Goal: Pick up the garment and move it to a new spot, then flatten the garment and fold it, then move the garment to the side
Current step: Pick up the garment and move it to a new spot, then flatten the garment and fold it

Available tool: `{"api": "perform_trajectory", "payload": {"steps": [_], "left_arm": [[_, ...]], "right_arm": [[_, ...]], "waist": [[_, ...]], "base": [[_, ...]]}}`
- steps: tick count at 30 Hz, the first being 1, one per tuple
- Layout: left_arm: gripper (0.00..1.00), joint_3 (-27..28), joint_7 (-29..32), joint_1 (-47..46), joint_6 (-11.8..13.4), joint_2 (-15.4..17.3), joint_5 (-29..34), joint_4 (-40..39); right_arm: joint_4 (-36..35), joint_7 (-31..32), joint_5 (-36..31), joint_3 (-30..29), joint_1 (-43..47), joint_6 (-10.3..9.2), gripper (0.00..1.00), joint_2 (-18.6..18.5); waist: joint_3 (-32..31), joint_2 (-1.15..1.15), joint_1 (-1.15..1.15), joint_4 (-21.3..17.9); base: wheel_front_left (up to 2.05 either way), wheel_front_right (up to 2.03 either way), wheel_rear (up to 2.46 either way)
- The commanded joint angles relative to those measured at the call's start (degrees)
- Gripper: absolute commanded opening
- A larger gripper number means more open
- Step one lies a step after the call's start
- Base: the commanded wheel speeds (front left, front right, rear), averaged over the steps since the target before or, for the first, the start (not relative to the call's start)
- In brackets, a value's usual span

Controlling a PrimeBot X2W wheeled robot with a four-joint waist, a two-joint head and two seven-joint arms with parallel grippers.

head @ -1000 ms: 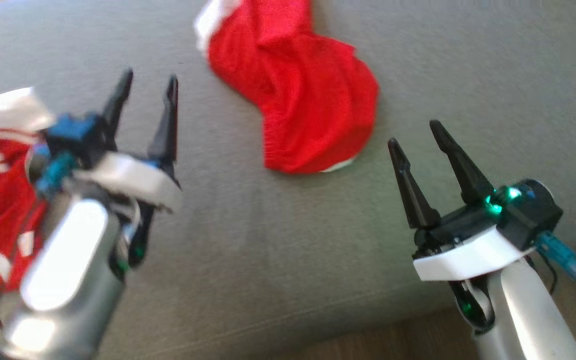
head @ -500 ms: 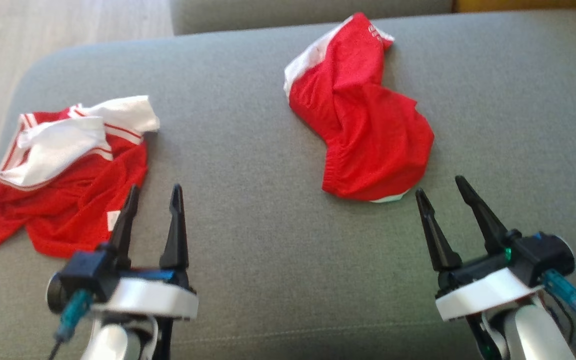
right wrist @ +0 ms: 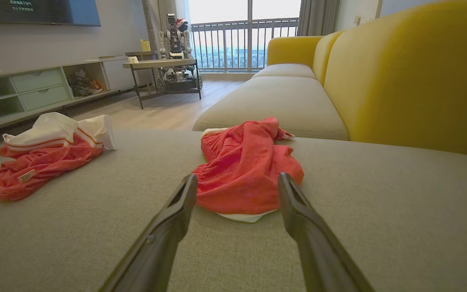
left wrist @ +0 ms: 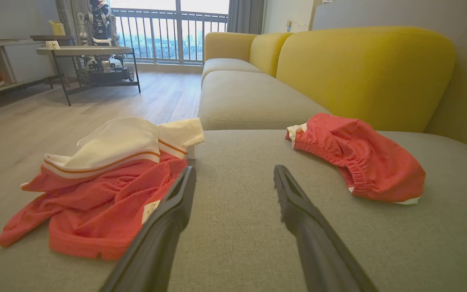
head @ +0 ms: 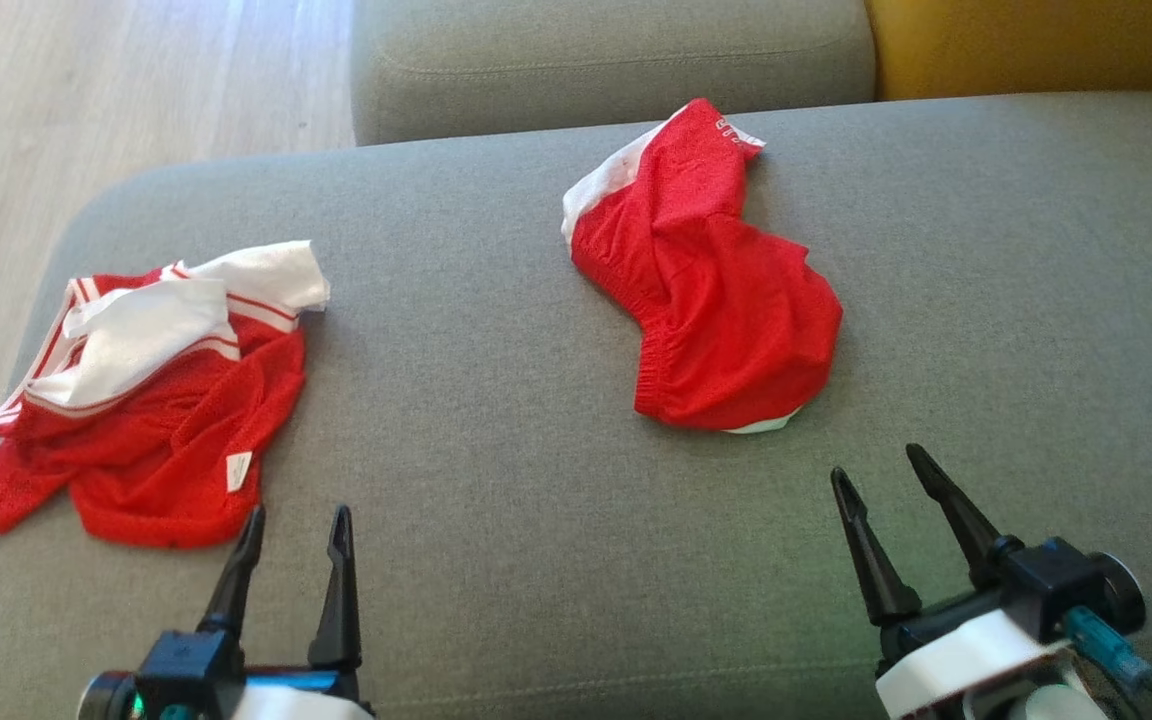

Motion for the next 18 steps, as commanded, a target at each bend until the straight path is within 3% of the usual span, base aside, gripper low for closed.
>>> {"api": "perform_trajectory", "payload": {"steps": [1, 18], "left_arm": [[1.00, 2.48, -0.34, -2.93, -0.21, -0.69, 1.30, -2.11], [1.00, 3.40, -0.35, -3.03, -0.54, -1.90, 3.65, -2.53]], "right_arm": [[-1.92, -0.54, 0.14, 1.45, -1.75, -0.01, 1.00, -0.14], [-1.79, -0.54, 0.75, 2.37, -1.49, -0.01, 1.00, -0.14]], "waist": [[-0.14, 0.00, 0.01, -0.13], [-1.11, 0.00, 0.01, -1.32]], "base": [[0.00, 0.00, 0.00], [0.00, 0.00, 0.00]]}}
